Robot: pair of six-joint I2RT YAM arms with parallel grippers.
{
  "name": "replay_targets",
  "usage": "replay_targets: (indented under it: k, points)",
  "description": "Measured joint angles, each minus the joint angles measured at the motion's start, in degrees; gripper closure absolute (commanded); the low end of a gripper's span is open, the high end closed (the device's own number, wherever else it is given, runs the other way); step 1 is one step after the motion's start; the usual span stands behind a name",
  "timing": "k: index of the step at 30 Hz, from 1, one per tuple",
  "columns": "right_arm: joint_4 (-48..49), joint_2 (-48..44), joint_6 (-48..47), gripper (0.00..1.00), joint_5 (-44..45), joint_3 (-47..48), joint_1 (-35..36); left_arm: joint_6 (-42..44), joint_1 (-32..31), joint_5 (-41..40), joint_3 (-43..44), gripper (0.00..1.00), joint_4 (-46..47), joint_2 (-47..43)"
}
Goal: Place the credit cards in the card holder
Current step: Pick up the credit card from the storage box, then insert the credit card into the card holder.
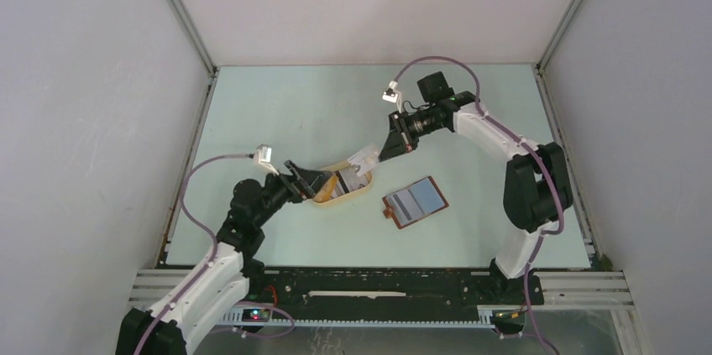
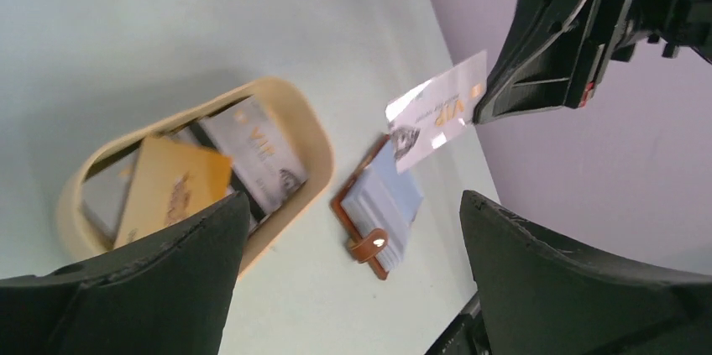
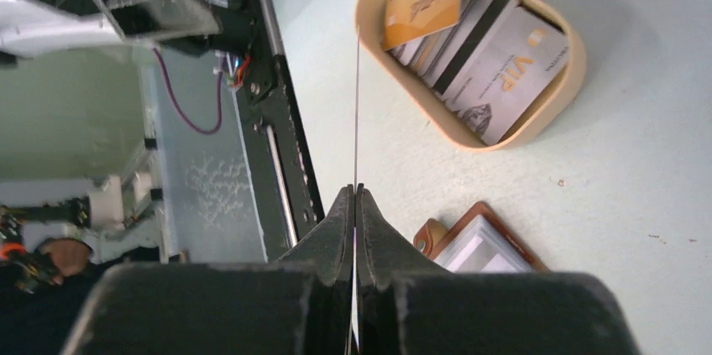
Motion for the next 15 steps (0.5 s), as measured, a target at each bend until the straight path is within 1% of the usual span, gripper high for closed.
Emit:
replay_targets:
  k: [2, 6, 8, 11, 15]
  points:
    - [-4.3, -2.3, -7.2, 1.0, -1.5, -0.4, -0.5, 2.1, 0.0, 3.3, 2.8, 0.0, 1.2, 2.5]
    - [-14.8, -6.1, -21.6, 1.0, -3.6, -2.6, -0.5, 6.4, -0.2, 12.9, 10.3, 0.0, 5.8, 10.6]
    - [-19.0, -7.4, -27.1, 1.0, -3.7, -4.0, -0.5, 8.6, -1.2, 17.5, 14.1, 0.01, 7.7, 14.8]
    - [-24.0, -9.0, -33.6, 1.0, -3.6, -6.1, -0.6, 12.0, -4.3, 22.5, 18.3, 0.05, 9.4, 19.7]
    - [-28.5, -10.2, -39.7, 1.0, -3.9, -6.5, -1.9, 16.5, -11.2, 27.8, 22.8, 0.09, 9.9, 26.5]
